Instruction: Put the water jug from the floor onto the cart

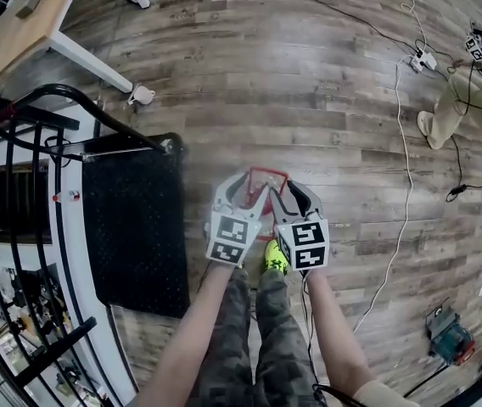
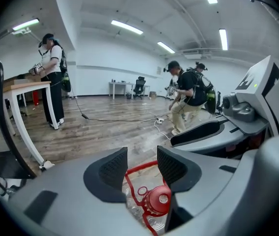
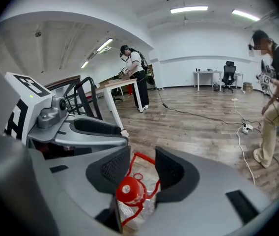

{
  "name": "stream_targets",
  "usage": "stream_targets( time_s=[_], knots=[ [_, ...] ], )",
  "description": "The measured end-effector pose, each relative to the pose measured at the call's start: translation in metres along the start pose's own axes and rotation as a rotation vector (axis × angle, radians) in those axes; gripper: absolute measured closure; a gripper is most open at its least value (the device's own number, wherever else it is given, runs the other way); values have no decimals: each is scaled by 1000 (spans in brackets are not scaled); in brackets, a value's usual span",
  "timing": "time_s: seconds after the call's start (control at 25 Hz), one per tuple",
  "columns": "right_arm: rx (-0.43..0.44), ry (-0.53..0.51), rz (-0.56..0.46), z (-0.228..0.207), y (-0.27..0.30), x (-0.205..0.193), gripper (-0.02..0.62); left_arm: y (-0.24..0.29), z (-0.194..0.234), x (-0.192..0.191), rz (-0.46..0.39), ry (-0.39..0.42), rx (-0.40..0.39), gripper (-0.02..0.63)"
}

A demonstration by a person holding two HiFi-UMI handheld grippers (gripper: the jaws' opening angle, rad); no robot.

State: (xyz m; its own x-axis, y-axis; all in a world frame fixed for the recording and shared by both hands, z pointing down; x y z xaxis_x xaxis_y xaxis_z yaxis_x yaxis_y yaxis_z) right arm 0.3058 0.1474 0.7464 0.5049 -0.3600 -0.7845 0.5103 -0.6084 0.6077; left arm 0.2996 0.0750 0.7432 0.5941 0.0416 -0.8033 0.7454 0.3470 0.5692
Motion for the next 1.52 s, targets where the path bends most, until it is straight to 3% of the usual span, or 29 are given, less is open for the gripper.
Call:
stream_targets(
  time_s=[0.88,1.52],
  knots=[
    [-121,77,127,-33,61,-79,419,64,28,-73,120,-20,10,434],
    [-120,78,124,-44,90,-94,421,96,40,-94,134,-27,18,434]
  ],
)
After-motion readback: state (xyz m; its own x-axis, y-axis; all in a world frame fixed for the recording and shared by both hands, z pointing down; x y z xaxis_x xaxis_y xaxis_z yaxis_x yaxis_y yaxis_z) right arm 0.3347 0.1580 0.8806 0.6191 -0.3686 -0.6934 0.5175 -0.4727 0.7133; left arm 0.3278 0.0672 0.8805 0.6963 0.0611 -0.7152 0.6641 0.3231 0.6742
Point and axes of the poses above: the fingertips, and each gripper's own axes: y forward along the fingers, z to its left, x out of its top, the point moved 3 cm from there along -y, backward along the fingers, and after that the axes turned 5 degrees about -y, right-handed, at the moved point
